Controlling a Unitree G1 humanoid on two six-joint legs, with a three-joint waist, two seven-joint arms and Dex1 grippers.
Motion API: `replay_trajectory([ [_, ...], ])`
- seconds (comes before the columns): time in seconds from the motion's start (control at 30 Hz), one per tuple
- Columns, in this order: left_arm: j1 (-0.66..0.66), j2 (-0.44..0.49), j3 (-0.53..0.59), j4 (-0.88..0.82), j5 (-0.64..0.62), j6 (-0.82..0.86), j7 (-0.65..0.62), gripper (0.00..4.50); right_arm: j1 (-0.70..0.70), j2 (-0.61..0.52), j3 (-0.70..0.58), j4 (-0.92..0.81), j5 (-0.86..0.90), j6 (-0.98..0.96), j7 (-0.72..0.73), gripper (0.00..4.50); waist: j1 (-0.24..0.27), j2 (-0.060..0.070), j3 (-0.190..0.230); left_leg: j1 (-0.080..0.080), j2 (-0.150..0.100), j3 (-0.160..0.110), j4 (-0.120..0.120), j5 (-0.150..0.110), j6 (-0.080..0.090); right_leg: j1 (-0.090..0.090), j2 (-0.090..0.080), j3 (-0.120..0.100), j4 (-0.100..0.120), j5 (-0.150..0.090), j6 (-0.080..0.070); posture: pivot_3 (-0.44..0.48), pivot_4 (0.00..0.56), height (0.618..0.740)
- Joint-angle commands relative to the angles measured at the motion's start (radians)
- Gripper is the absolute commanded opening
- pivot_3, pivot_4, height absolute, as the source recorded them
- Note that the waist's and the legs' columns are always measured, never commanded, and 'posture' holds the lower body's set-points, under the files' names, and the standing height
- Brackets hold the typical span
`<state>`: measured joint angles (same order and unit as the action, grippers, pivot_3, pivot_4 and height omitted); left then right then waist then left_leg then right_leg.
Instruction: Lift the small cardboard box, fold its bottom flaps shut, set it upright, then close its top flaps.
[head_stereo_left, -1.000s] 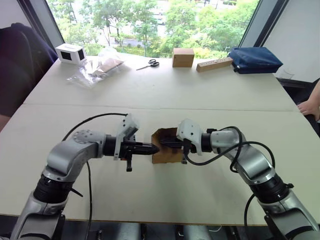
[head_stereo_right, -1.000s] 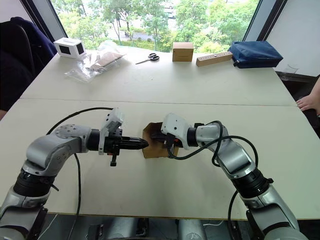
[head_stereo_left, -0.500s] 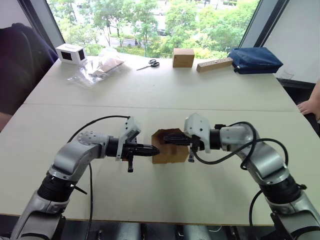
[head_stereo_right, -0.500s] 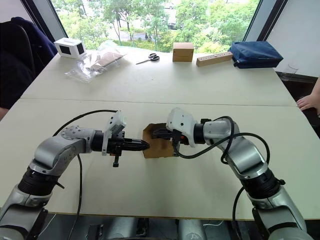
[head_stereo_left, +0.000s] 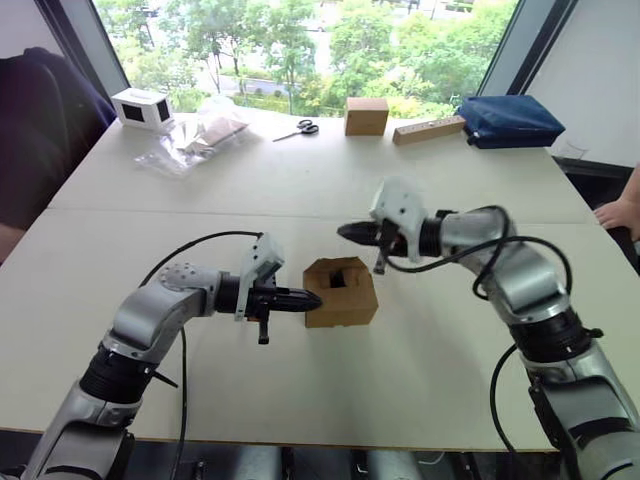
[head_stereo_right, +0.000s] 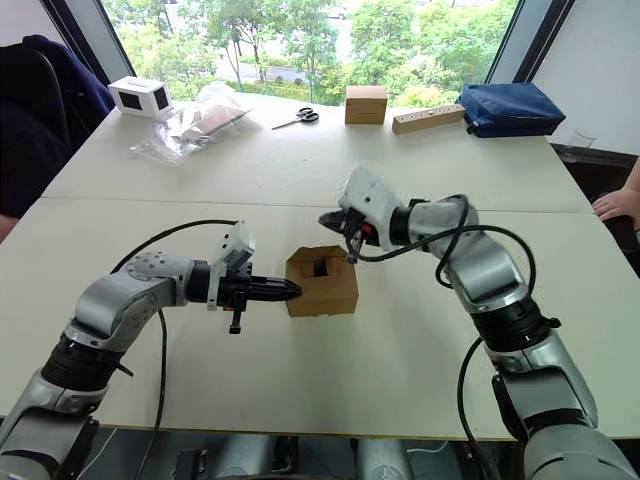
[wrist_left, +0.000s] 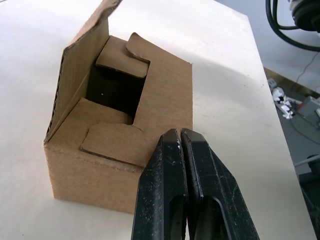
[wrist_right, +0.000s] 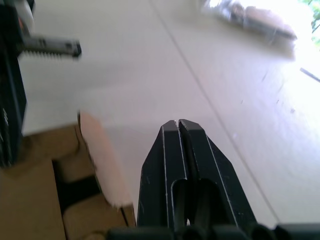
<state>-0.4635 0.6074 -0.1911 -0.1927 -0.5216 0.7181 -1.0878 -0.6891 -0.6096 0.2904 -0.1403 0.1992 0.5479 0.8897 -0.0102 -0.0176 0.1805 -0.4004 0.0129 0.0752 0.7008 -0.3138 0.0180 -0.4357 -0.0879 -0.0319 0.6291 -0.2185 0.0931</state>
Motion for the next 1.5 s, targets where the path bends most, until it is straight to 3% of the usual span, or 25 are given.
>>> replay_trajectory([
  [0.03, 0.024, 0.006, -0.009, -0.006, 0.019, 0.009, 0.023, 0.06, 0.008, -0.012, 0.002, -0.042, -0.013, -0.027, 0.028, 0.0, 0.0, 0.0, 0.0, 0.0, 0.0, 0.0, 0.0, 0.0, 0.0, 0.0, 0.0, 0.0, 0.0, 0.0, 0.0, 0.0, 0.15, 0.74],
  [0.43, 0.021, 0.013, -0.005, 0.004, 0.014, 0.005, 0.02, 0.06, 0.122, -0.033, -0.009, -0.188, 0.027, 0.045, 0.071, 0.0, 0.0, 0.0, 0.0, 0.004, 0.0, 0.0, -0.001, 0.0, 0.0, 0.003, 0.0, 0.0, 0.0, 0.0, 0.0, 0.0, 0.15, 0.74],
  [0.77, -0.055, -0.055, 0.141, 0.025, -0.156, 0.129, 0.075, 0.06, 0.119, -0.023, -0.006, -0.173, 0.017, 0.038, 0.05, 0.0, 0.0, 0.0, 0.0, 0.006, 0.001, 0.0, -0.001, -0.001, 0.001, 0.005, 0.0, 0.0, -0.001, 0.0, 0.0, 0.0, 0.15, 0.74],
  [1.13, -0.081, -0.145, 0.102, 0.132, -0.04, 0.051, 0.18, 0.06, 0.119, -0.024, -0.015, -0.199, 0.027, 0.05, 0.037, 0.0, 0.001, 0.0, 0.0, 0.007, 0.0, 0.0, -0.002, -0.001, 0.001, 0.005, 0.0, 0.0, -0.001, 0.0, 0.0, 0.0, 0.15, 0.74],
  [1.5, -0.073, -0.177, 0.074, 0.129, -0.013, 0.039, 0.182, 0.06, 0.116, -0.054, -0.092, -0.284, 0.081, 0.1, 0.044, 0.0, 0.001, 0.0, 0.0, 0.006, 0.001, 0.0, -0.002, -0.001, 0.001, 0.005, 0.0, 0.0, -0.001, 0.0, 0.0, 0.0, 0.15, 0.74],
])
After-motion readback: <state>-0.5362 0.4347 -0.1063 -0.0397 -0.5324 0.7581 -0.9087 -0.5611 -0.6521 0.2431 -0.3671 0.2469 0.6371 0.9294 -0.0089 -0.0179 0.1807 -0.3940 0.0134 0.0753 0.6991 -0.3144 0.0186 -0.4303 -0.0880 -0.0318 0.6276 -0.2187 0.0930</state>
